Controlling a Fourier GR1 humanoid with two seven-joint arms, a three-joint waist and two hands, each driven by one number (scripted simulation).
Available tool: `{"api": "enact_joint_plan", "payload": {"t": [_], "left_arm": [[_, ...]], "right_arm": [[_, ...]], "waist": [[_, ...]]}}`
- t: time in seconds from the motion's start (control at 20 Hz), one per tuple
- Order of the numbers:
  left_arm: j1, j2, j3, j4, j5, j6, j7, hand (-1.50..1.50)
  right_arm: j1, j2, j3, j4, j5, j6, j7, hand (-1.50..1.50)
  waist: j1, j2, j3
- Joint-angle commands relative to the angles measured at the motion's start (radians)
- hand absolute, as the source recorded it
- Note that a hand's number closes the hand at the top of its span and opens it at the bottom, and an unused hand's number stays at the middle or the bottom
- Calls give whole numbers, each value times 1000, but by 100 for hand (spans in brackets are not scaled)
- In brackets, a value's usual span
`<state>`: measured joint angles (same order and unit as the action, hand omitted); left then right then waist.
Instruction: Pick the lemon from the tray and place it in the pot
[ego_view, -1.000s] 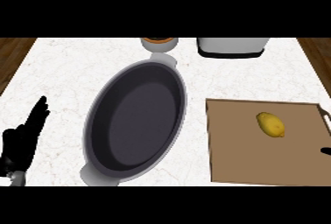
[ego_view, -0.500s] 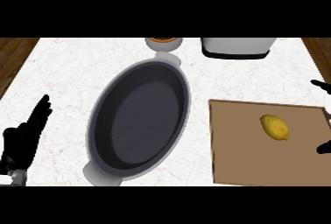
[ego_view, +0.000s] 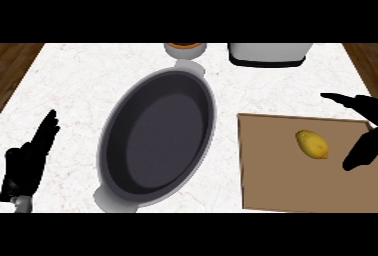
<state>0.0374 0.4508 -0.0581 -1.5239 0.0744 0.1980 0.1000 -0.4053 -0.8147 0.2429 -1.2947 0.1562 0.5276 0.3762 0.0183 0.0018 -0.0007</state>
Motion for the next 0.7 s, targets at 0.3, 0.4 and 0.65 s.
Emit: {"api": "enact_joint_plan", "payload": {"t": [0.3, 0.4, 0.65], "left_arm": [[-1, -55, -4, -71, -64, 7, 77, 0], [11, -67, 30, 34, -63, -33, -33, 0], [4, -92, 46, 7, -92, -48, 14, 0]], "right_arm": [[-43, 172, 49, -19, 143, 58, 199, -150], [-116, 175, 17, 111, 199, 91, 109, -150], [-30, 229, 6, 76, 272, 92, 97, -150]], "waist": [[-9, -3, 1], [-8, -1, 1], [-16, -2, 1]]}}
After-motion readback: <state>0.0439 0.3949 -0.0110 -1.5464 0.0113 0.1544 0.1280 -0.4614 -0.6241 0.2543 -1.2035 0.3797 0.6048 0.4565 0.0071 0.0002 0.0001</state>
